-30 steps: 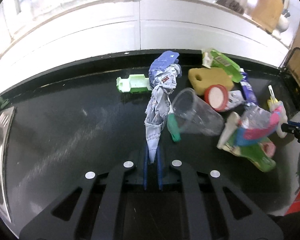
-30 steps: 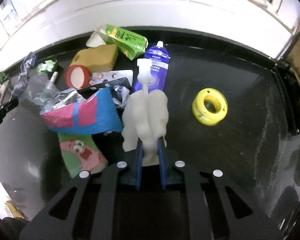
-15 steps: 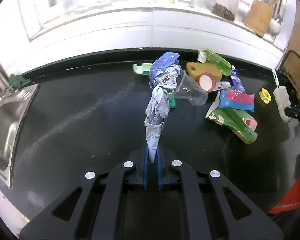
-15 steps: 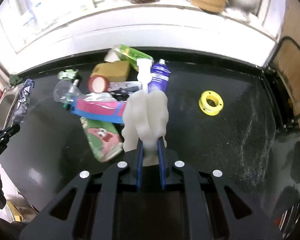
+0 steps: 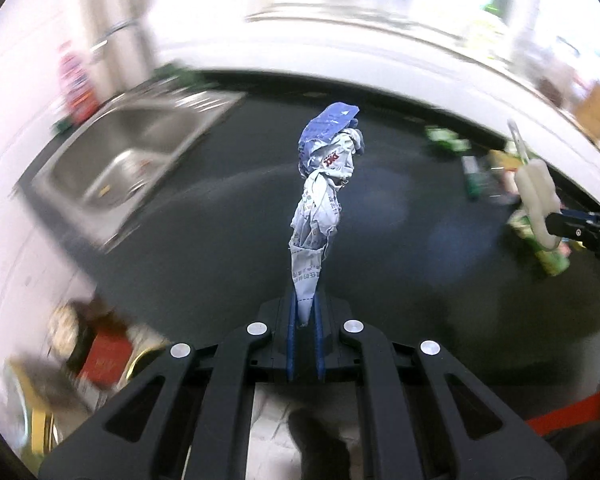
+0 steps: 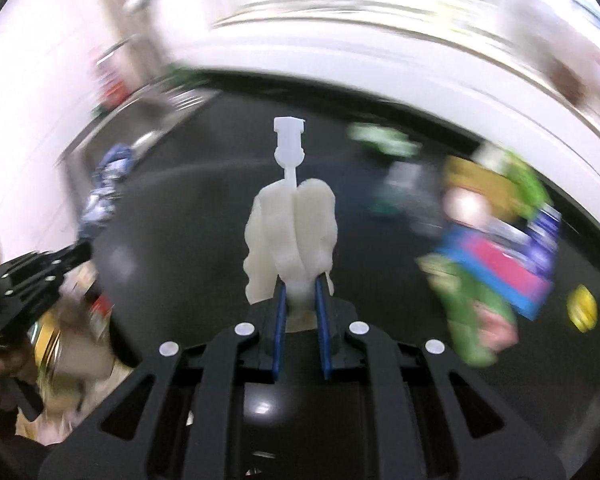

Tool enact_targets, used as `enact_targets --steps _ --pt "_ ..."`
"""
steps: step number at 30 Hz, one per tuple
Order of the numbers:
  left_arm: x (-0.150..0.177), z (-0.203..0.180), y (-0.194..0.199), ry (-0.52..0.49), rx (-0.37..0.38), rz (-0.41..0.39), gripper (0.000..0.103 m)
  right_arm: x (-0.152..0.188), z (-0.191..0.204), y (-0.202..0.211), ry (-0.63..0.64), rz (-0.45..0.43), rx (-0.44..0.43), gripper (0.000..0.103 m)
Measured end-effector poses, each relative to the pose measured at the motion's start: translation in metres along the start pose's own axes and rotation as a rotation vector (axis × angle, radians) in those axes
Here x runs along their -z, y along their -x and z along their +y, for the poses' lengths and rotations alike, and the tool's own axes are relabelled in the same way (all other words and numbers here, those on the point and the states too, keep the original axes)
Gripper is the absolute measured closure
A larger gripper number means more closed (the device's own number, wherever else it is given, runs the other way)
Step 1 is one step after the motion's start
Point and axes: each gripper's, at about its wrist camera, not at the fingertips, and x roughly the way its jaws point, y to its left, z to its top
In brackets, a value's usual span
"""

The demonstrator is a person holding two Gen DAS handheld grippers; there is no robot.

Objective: Collect trash
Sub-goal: 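Carry wrapper and foam to the black bin and open both tools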

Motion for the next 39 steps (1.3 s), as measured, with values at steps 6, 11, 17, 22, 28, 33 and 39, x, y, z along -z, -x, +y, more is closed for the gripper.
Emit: enact_targets --steps 6,11,17,22,28,33,39 --pt "0.067 0.094 0.016 0.181 -0.141 0.055 0.096 -0.009 0.141 -0.049 0.229 0.1 -0.217 0.088" --pt "0.124 0.156 0.017 0.321 -0.213 0.123 0.096 0.001 0.244 -0.086 0.384 0.207 -0.344 0.088" --pt "0.184 0.21 -0.012 0.456 -0.204 0.206 0.096 0.027 0.336 -0.133 0.499 0.339 -0.398 0.088" --pt "0.213 0.223 -0.044 0.515 -0.174 0.253 0.096 0.042 0.38 -0.181 0.536 0.438 -0.379 0.088" --pt "0.226 0.238 -0.07 0.558 -0.137 0.281 0.096 0.048 0.401 -0.218 0.561 0.505 -0.346 0.088" --pt "0.228 0.247 -0.081 0.574 -0.088 0.284 0.096 0.044 0.409 -0.232 0.58 0.518 -0.328 0.075" --pt "0.236 0.257 -0.085 0.604 -0.107 0.284 0.036 0.039 0.415 -0.242 0.592 0.498 -0.317 0.024"
